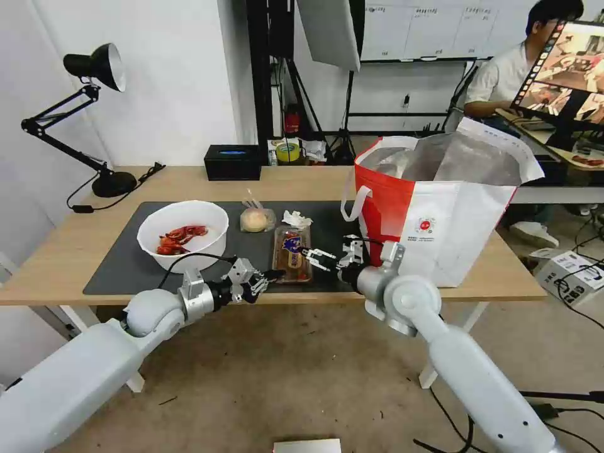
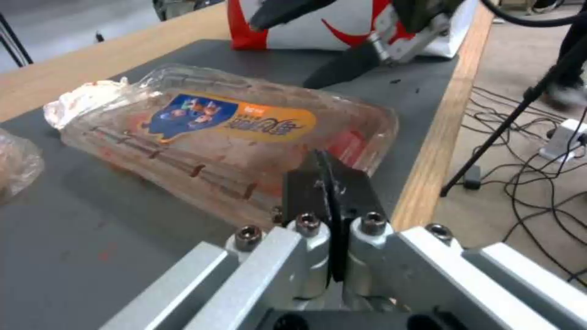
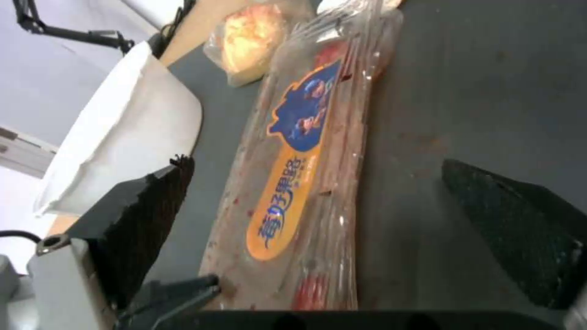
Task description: Pick up the trash from the table and place it into the takeout bag.
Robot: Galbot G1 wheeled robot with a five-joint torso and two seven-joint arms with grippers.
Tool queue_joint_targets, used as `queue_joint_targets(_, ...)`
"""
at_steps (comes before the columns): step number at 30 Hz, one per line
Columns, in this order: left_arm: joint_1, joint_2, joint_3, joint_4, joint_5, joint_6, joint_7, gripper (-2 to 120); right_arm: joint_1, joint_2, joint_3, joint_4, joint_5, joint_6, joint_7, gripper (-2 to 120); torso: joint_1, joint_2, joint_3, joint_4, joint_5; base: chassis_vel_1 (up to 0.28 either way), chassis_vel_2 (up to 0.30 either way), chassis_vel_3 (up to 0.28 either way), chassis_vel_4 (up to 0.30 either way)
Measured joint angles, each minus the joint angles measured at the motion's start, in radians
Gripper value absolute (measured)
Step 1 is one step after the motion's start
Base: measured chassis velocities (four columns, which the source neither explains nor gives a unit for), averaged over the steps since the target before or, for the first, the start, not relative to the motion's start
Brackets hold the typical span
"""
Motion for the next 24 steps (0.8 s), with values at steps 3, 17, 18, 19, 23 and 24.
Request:
queue_joint_targets(3,0.002,0.0,0.0,-0.001,0.0,-0.001,0.001,0,0.019,0.005,-0.009,-0.017,0.002,-0.009,0.002,100,0.0,0.0,0.0,0.0,0.0,0.0,0.0,0.0,0.0)
queue_joint_targets(17,0.003,-0.006,0.005,0.011,0.002,-0.012,0.004,0,0.171,0.055,-0.065,-0.163,0.073,-0.083,0.044,100,0.0,0.0,0.0,0.0,0.0,0.0,0.0,0.0,0.0)
queue_joint_targets(18,0.004,-0.006,0.005,0.012,0.002,-0.013,0.005,0,0.176,0.058,-0.067,-0.17,0.076,-0.086,0.045,100,0.0,0.0,0.0,0.0,0.0,0.0,0.0,0.0,0.0)
queue_joint_targets(19,0.004,-0.006,0.005,0.012,0.002,-0.013,0.005,0,0.176,0.058,-0.067,-0.17,0.076,-0.086,0.045,100,0.0,0.0,0.0,0.0,0.0,0.0,0.0,0.0,0.0)
queue_joint_targets(23,0.007,-0.006,0.004,0.012,0.003,-0.014,0.005,0,0.193,0.07,-0.076,-0.187,0.087,-0.099,0.048,100,0.0,0.0,0.0,0.0,0.0,0.0,0.0,0.0,0.0)
queue_joint_targets(24,0.008,-0.007,0.003,0.012,0.003,-0.014,0.004,0,0.199,0.074,-0.083,-0.194,0.09,-0.108,0.054,100,0.0,0.0,0.0,0.0,0.0,0.0,0.0,0.0,0.0)
